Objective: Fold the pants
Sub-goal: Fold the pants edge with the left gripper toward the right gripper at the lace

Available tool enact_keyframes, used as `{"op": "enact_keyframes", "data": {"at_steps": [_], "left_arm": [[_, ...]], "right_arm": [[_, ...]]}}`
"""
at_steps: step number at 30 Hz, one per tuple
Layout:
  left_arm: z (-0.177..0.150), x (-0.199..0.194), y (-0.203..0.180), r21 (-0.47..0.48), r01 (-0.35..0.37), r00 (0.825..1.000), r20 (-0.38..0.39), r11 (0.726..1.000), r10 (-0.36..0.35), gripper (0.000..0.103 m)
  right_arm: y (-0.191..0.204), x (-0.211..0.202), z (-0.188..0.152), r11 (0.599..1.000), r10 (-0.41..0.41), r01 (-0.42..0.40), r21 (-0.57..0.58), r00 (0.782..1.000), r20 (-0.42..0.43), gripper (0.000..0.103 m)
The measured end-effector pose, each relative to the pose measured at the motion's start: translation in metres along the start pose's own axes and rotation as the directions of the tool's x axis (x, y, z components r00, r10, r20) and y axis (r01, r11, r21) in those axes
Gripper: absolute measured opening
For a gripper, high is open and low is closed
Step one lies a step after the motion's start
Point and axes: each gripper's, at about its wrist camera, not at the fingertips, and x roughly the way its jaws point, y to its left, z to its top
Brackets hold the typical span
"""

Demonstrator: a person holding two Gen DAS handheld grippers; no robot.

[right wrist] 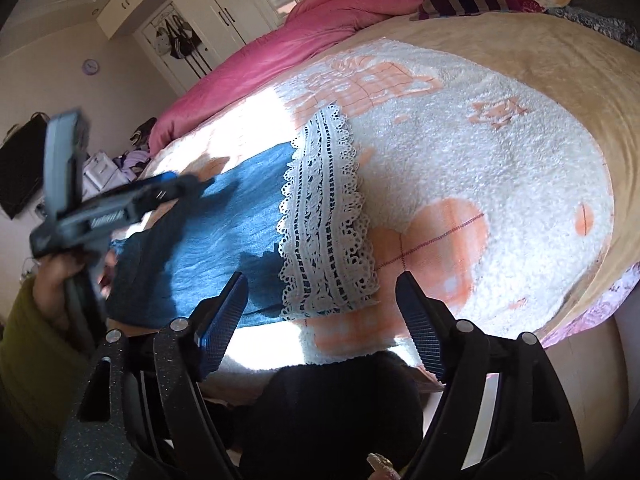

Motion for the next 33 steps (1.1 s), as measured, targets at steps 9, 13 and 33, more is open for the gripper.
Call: {"op": "enact_keyframes", "data": {"at_steps": [9,13,33], "left_arm": [[0.056,0.089,-0.009,0.126,0.142,0.981,-0.153,0.982,-0.122,0.084],[0.061,0.117,-0.001,0.102,0.189,0.959,-0.233,0.977,-0.161,0.083],[0.050,0.121,-0.001,0.032,0.352,0.906,-0.261,0.936,-0.332,0.013]], "right_arm": [[-0.005,0.014,0.007,0.999,-0.002,0.002,0.040,1.000,-0.012,0.073],[-0.003,0.022,0.007,0.999,0.003,-0.001,0.043,1.000,-0.026,0.073],[0.026,0.051,0.014,0.996,0.083,-0.083,0.040,0.997,-0.002,0.018]]}}
